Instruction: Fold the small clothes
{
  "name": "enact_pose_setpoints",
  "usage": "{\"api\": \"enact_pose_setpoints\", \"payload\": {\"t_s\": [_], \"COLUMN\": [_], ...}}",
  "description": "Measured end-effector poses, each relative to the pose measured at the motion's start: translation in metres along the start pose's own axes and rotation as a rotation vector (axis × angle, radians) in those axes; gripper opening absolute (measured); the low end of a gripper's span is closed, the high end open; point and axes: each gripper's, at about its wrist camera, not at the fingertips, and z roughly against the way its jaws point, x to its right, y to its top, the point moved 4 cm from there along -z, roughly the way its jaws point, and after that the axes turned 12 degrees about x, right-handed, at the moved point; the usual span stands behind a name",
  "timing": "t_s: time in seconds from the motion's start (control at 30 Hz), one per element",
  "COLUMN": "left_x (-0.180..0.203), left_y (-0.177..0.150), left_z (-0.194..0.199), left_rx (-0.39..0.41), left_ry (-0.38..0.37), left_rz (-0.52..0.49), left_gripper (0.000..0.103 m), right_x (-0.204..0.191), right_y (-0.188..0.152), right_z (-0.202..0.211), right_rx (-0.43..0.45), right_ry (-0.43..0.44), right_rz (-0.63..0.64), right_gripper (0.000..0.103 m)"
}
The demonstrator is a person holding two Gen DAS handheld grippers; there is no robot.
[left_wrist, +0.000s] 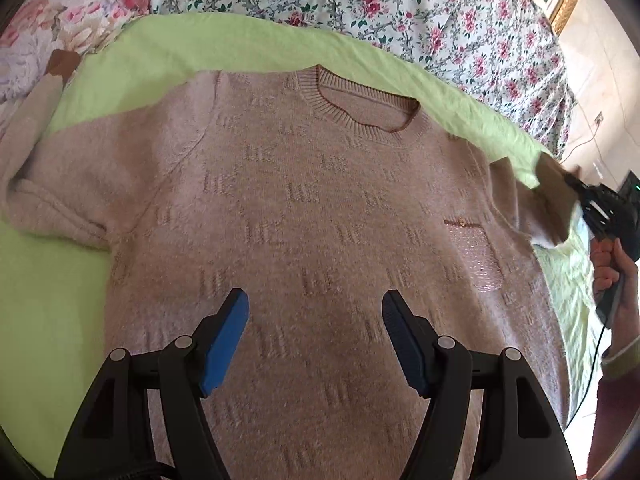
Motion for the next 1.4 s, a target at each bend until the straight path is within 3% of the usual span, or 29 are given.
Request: {"api": "enact_pose_setpoints", "payload": {"t_s": [0.13, 0.4, 0.57, 0.6, 0.63, 0.7, 0.97, 1.0, 1.03, 1.07, 1.13, 1.27, 1.4], "left_x": [-0.007, -0.022, -0.024, -0.023, -0.021, -0.016, -0.007, -0.010, -0.011, -0.013, -0.016, -0.023, -0.040], "left_y": [0.000, -0.001, 0.000, 0.001, 0.002, 0.007, 0.039, 0.045, 0.050, 0.054, 0.055, 0.041, 0.022], "left_z": [0.013, 0.028, 0.012, 0.008, 0.002, -0.012, -0.067, -0.072, -0.076, -0.077, -0.072, -0.037, -0.054], "left_rx": [0.023, 0.040, 0.019, 0.013, 0.009, 0.002, 0.011, 0.021, 0.034, 0.039, 0.031, 0.090, -0.015], "left_ry": [-0.019, -0.044, -0.067, -0.078, -0.080, -0.076, -0.065, -0.064, -0.067, -0.080, -0.104, -0.114, -0.103], "left_rz": [0.018, 0.034, 0.055, 0.058, 0.060, 0.058, 0.101, 0.120, 0.131, 0.140, 0.165, 0.141, 0.168], "left_gripper": [0.071, 0.073, 0.073, 0.075, 0.076, 0.077, 0.079, 0.070, 0.055, 0.003, 0.006, 0.006, 0.012], "right_x": [-0.071, -0.177, -0.190, -0.187, -0.185, -0.182, -0.142, -0.133, -0.123, -0.111, -0.087, -0.029, 0.017], "right_y": [-0.059, -0.168, -0.210, -0.211, -0.210, -0.204, -0.152, -0.147, -0.142, -0.137, -0.125, -0.095, -0.069], "right_z": [-0.052, -0.134, -0.155, -0.156, -0.155, -0.149, -0.080, -0.071, -0.063, -0.054, -0.034, 0.005, 0.004], "right_rx": [-0.143, -0.416, -0.528, -0.537, -0.537, -0.515, -0.341, -0.317, -0.299, -0.278, -0.225, -0.113, -0.104], "right_ry": [0.147, 0.306, 0.264, 0.267, 0.269, 0.288, 0.253, 0.232, 0.210, 0.182, 0.118, -0.041, -0.184], "right_rz": [-0.012, 0.025, 0.084, 0.060, 0.036, 0.010, 0.016, 0.006, -0.001, -0.005, 0.001, 0.010, -0.004], "right_gripper": [0.007, 0.007, 0.019, 0.031, 0.044, 0.052, 0.052, 0.052, 0.052, 0.052, 0.052, 0.052, 0.052]}}
